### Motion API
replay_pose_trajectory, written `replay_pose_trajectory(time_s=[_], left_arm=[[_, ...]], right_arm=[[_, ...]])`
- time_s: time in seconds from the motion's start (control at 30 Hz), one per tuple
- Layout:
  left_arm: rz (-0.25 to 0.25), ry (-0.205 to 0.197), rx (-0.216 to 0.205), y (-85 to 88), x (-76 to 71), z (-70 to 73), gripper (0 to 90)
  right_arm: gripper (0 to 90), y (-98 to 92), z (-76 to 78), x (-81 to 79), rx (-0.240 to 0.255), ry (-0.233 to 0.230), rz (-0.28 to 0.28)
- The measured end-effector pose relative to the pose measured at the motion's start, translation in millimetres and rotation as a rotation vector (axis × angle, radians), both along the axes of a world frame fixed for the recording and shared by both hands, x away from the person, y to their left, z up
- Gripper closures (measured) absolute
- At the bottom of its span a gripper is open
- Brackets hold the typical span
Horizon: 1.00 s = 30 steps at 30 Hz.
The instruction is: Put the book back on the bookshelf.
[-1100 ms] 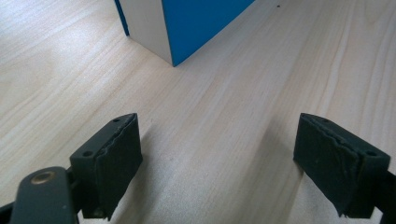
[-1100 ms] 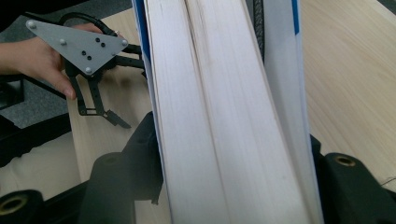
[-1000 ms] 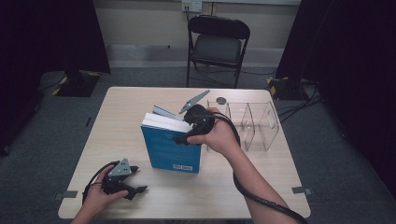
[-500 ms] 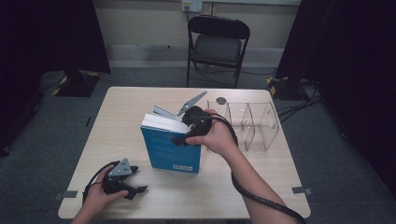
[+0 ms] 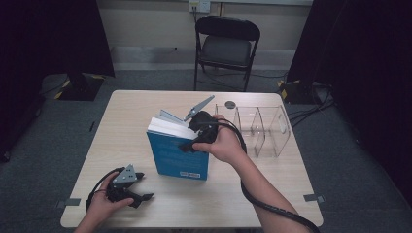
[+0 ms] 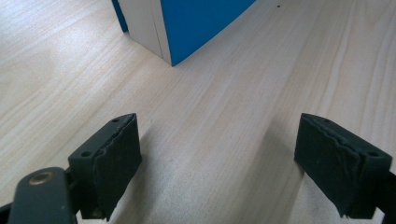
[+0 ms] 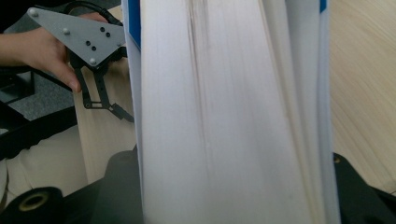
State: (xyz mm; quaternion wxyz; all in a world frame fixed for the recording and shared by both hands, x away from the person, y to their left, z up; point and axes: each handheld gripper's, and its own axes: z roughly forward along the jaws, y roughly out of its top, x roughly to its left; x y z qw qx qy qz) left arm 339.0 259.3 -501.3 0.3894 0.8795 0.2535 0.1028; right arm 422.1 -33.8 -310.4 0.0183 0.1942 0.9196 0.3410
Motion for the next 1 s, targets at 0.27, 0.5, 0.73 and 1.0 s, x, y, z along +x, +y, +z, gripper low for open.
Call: replay_pose_trajectory(time_s=[0.27, 0.5, 0.73, 1.0], left_arm=[[0.001, 0.0, 0.0, -0.1, 0.0, 0.0, 13.8], [0.0, 0.001, 0.0, -0.2, 0.0, -0.1, 13.7], [0.001, 0.0, 0.001, -0.1, 0.0, 0.1, 13.8], [-0.003, 0.001, 0.001, 0.2, 0.6, 0.2, 13.7]], right_arm=[[46.3, 0.1, -0.5, -2.2, -0.008, -0.045, -0.014], [55.2, 0.2, -0.4, -4.8, -0.001, -0.028, 0.013], [59.3, 0.6, -0.4, -13.1, 0.001, -0.032, -0.003], [61.4, 2.2, 2.1, -18.6, -0.019, -0.029, -0.062]])
